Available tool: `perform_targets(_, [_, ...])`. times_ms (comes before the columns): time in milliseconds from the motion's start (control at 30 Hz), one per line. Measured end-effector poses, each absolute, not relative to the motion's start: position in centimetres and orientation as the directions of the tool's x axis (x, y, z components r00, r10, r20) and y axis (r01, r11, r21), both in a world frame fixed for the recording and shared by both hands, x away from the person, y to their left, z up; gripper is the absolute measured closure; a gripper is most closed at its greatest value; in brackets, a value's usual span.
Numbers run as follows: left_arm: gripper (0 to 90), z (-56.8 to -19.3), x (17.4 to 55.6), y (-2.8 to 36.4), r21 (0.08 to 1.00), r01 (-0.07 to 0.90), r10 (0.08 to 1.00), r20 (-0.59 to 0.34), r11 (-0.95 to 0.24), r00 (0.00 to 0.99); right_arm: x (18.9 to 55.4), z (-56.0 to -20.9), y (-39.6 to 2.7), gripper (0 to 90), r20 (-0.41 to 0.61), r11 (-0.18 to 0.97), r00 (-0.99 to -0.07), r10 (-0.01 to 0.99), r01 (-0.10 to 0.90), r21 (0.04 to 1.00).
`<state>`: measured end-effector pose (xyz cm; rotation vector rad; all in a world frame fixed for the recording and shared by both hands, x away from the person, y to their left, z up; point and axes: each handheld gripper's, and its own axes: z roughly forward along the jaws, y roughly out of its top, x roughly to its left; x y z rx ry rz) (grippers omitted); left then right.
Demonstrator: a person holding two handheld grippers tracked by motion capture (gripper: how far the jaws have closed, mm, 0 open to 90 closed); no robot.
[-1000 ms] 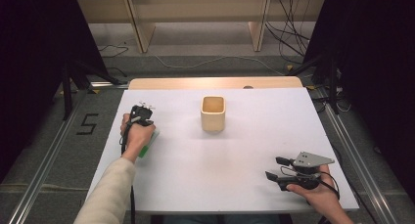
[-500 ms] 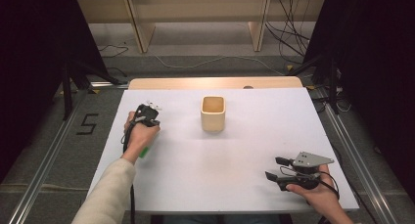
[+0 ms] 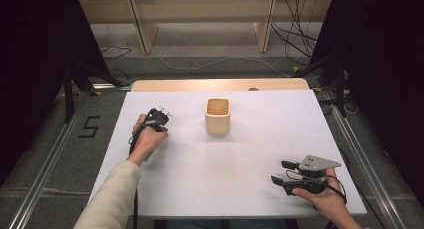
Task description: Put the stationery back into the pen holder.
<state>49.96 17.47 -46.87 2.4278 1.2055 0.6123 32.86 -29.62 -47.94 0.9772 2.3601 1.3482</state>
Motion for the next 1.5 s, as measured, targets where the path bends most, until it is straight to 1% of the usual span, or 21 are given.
perform_targets(200, [90.0,-47.1,50.2,17.6,0.480,0.655,0.804,0.235,-0.584,0.546,32.8,-48.0,-29.6,29.8,0.107,0.346,-0.743,0.660,0.428,0.835])
perform_targets(533, [90.0,-47.4,50.7,19.1,0.471,0.691,0.834,0.248,-0.548,0.493,32.8,-48.0,-29.6,29.8,0.108,0.350,-0.742,0.662,0.433,0.831])
perform_targets(933, [90.0,-47.4,50.5,21.2,0.440,0.726,0.849,0.281,-0.529,0.448,32.8,-48.0,-29.6,29.7,0.112,0.349,-0.742,0.661,0.436,0.830])
perform_targets(1033, [90.0,-47.4,50.5,21.7,0.423,0.732,0.845,0.309,-0.534,0.438,32.8,-48.0,-29.6,29.7,0.111,0.351,-0.742,0.662,0.437,0.828])
perform_targets(1500, [90.0,-47.2,49.2,25.5,0.345,0.785,0.847,0.353,-0.514,0.398,32.9,-48.0,-29.5,29.6,0.110,0.352,-0.745,0.658,0.433,0.830])
